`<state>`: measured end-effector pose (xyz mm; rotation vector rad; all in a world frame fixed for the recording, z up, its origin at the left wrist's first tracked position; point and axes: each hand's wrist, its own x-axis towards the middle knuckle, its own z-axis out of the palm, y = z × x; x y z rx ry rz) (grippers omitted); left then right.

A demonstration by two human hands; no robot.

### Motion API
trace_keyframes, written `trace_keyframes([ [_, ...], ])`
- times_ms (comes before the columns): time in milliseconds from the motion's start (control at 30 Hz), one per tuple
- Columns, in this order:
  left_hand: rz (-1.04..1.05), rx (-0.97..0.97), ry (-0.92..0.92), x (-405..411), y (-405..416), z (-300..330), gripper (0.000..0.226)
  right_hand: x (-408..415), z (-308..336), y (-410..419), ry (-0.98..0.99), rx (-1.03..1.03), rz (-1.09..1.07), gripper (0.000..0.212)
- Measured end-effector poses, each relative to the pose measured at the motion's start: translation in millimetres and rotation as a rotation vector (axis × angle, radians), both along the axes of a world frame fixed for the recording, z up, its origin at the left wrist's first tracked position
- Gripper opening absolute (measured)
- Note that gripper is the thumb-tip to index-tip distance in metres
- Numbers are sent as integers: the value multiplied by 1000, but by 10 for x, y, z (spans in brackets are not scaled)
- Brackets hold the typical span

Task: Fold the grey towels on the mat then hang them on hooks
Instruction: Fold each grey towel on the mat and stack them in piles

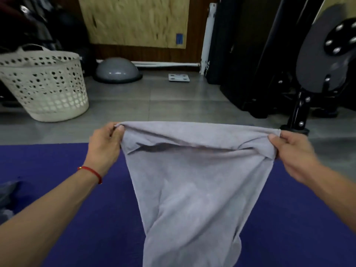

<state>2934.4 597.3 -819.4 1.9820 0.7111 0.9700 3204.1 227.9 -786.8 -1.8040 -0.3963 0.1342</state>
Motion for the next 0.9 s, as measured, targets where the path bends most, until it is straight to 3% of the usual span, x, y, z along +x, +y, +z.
trace_keyframes([
  [100, 64, -24, -59, -66, 180, 290, 43, 83, 343, 263, -334, -70, -87, 19],
  [167, 118, -19, -90, -68, 187, 491, 43, 92, 502, 425, -453, -86, -153, 19],
  [300, 181, 51, -132, -122, 232, 769, 40, 85, 635, 792, -432, -63, -195, 20],
  [467, 259, 301, -73, -388, 311, 1148, 34, 24, 841, 969, -477, -76, -97, 18],
  [533, 241, 310, -57, -482, 333, 1179, 33, -5, 804, 997, -395, -15, -64, 21],
  [633, 149, 190, 21, -551, 350, 1029, 35, -131, 599, 967, -120, 113, 14, 24],
  [767, 40, -34, 200, -543, 316, 639, 33, -348, 94, 751, 215, 56, 82, 33],
  [900, -86, -231, 356, -236, 149, 413, 32, -488, -252, 291, 420, 107, 31, 29],
])
